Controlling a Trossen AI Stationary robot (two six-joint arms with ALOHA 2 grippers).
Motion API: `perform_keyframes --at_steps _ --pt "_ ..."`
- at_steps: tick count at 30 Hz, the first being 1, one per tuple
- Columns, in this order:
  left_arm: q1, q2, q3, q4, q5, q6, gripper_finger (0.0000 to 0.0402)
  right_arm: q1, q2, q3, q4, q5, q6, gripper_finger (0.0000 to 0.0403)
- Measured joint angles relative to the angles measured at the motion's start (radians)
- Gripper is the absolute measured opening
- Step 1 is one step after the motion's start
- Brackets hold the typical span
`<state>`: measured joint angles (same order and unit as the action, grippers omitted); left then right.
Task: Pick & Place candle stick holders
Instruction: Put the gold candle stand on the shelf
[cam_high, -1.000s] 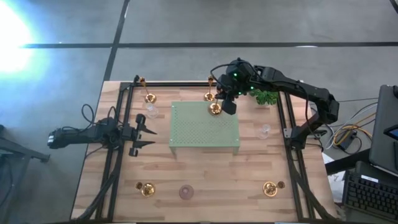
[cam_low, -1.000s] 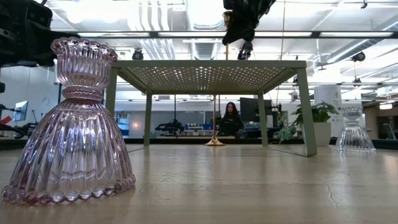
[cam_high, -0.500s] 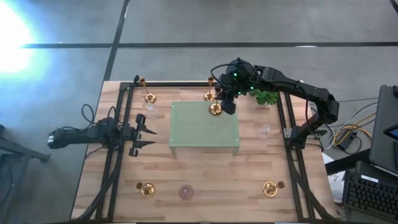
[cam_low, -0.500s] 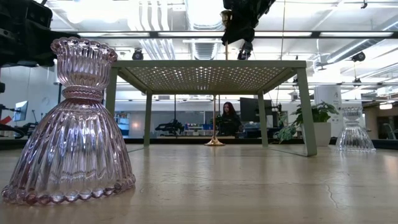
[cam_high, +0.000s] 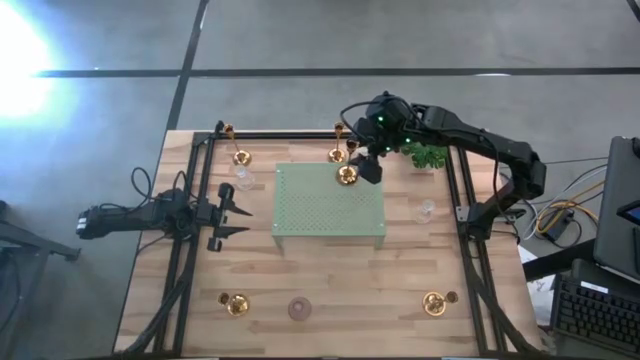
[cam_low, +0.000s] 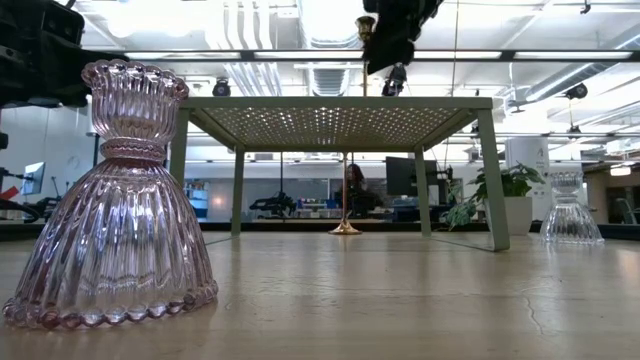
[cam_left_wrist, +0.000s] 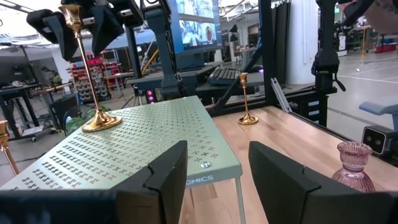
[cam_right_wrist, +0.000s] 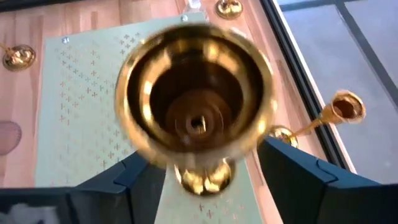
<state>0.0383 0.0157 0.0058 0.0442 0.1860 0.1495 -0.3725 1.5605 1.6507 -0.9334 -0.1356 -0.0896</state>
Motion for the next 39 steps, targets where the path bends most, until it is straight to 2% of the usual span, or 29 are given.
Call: perform_keyframes --at_steps 5,11,16,20,26,29,34,39 --pt "0.000 0.000 0.000 0.000 0.000 0.000 0.0177 -0.001 -0.041 0.056 -0.191 0.139 0.003 0.0245" --pt "0.000 0.000 0.000 0.000 0.000 0.000 0.0177 0.023 -0.177 0.054 -0.396 0.141 0.126 0.0224" --pt "0.000 0.000 0.000 0.000 0.000 0.000 0.0177 0.142 -0.337 0.011 -0.490 0.140 0.317 0.0209" --pt "0.000 0.000 0.000 0.000 0.000 0.000 0.0177 0.318 -0.455 -0.037 -0.503 0.203 0.531 0.0194" --pt "0.000 0.000 0.000 0.000 0.000 0.000 0.0177 0.681 -0.550 -0.156 -0.505 0.338 0.895 0.0175" --pt "0.000 0.000 0.000 0.000 0.000 0.000 0.0177 0.851 -0.557 -0.231 -0.507 0.374 1.058 0.0167" --pt "0.000 0.000 0.000 0.000 0.000 0.000 0.0177 1.088 -0.520 -0.342 -0.512 0.364 1.312 0.0155" --pt "0.000 0.000 0.000 0.000 0.000 0.000 0.0177 1.317 -0.472 -0.393 -0.512 0.356 1.586 0.0145"
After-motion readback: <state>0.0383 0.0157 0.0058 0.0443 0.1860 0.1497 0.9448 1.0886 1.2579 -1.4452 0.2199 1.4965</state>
